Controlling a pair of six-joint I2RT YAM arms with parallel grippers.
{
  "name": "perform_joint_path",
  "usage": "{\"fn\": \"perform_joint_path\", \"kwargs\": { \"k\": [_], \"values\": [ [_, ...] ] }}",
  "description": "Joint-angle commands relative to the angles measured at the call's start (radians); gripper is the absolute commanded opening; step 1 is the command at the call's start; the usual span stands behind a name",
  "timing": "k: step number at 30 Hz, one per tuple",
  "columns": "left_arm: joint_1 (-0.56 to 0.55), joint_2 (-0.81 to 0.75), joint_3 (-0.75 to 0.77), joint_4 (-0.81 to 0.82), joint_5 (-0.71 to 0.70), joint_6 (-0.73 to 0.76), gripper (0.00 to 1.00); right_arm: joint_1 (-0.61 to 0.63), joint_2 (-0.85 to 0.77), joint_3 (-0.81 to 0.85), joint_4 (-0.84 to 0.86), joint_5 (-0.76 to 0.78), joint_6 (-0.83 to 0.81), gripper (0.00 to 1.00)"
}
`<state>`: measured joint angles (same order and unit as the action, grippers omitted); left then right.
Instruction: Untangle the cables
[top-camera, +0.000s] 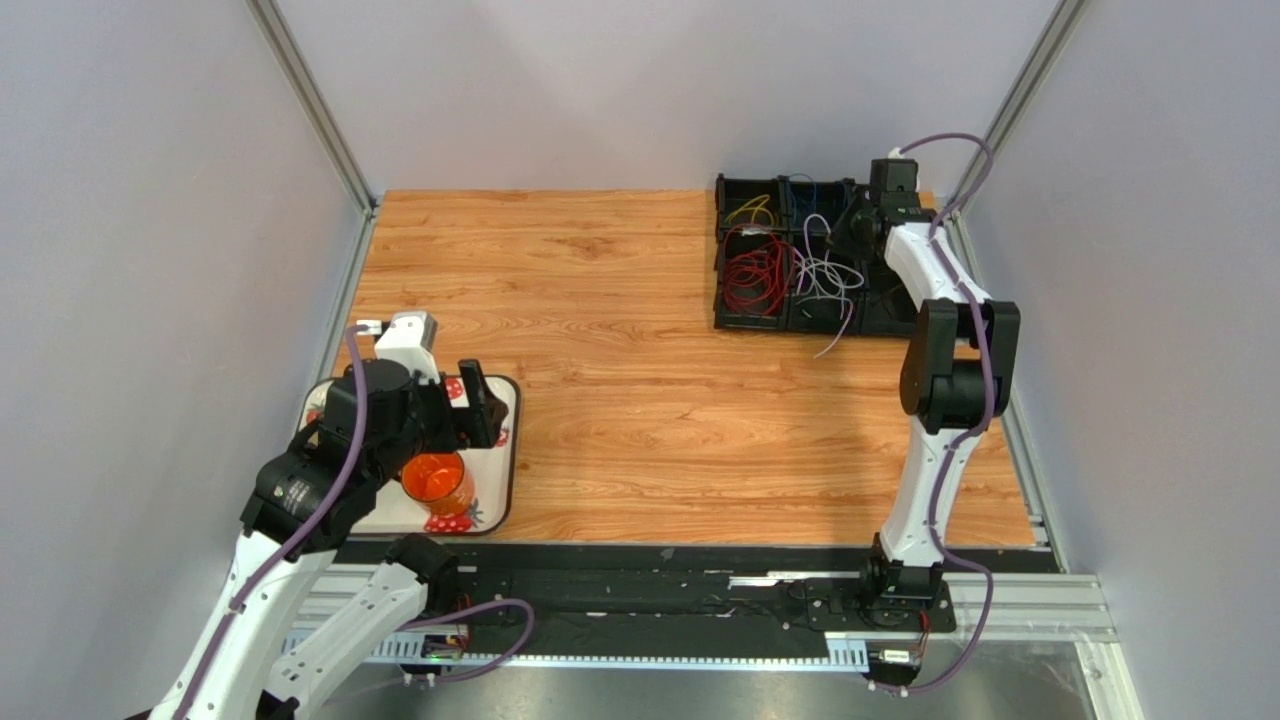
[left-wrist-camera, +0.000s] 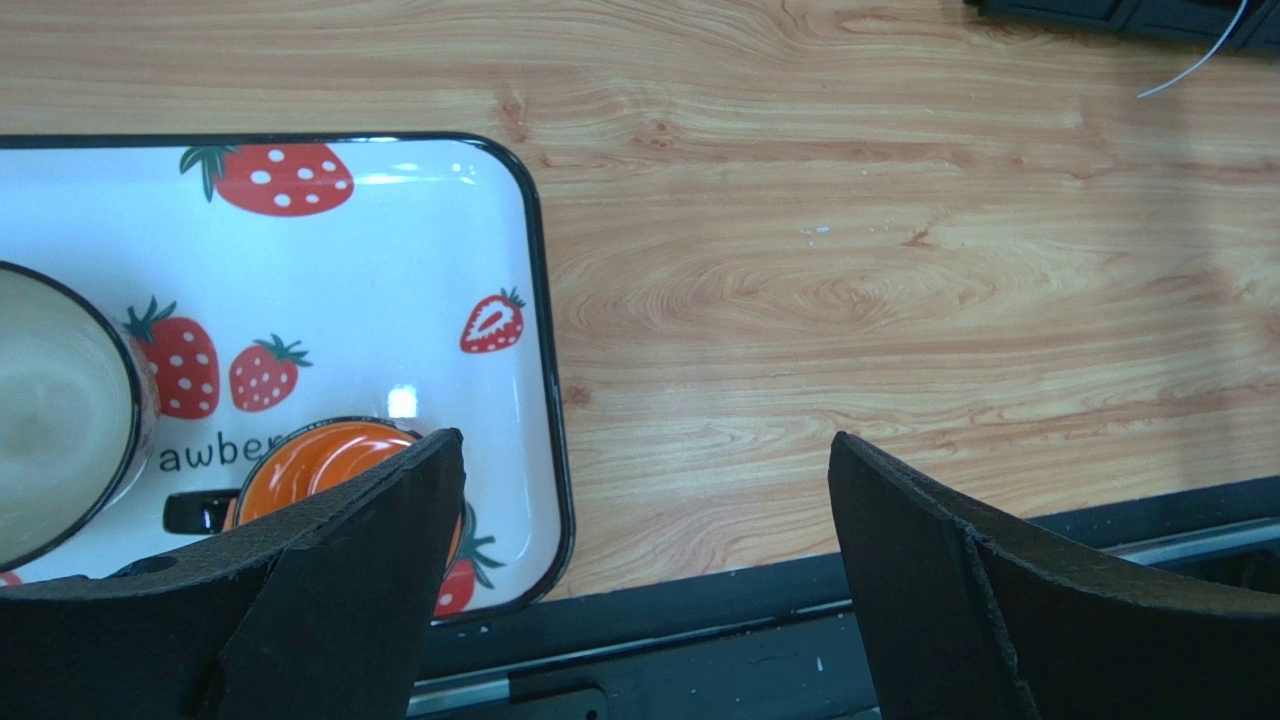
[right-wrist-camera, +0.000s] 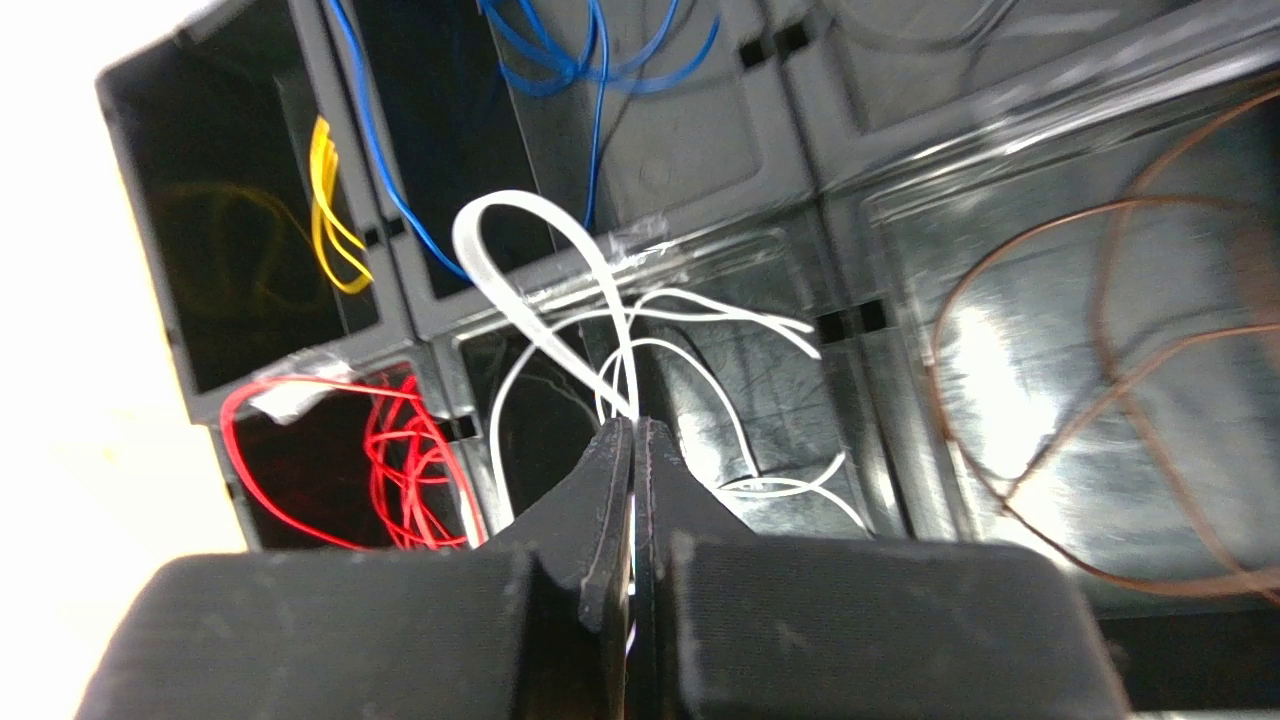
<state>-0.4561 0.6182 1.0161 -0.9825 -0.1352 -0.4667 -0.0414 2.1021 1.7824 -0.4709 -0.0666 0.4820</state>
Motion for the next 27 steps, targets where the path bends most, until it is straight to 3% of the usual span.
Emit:
{"fn": "perform_joint_path", "kwargs": {
  "k": [1,23,27],
  "values": [
    [0.007,0.002,-0.002,0.027,0.009,0.005,0.99,0.018,0.019,0.037,0.046,-0.044,-0.008,0.00],
    [0.008,-0.014,-0.002,0.028,0.016,0.007,0.99,0.078,0.150,0.169,-0.072,0.005,-0.049,0.00],
    [0.008,-0.017,-0.001,0.030,0.016,0.007,0.99,0.077,0.101,0.195,-0.126,0.066,-0.071,0.11]
  ]
}}
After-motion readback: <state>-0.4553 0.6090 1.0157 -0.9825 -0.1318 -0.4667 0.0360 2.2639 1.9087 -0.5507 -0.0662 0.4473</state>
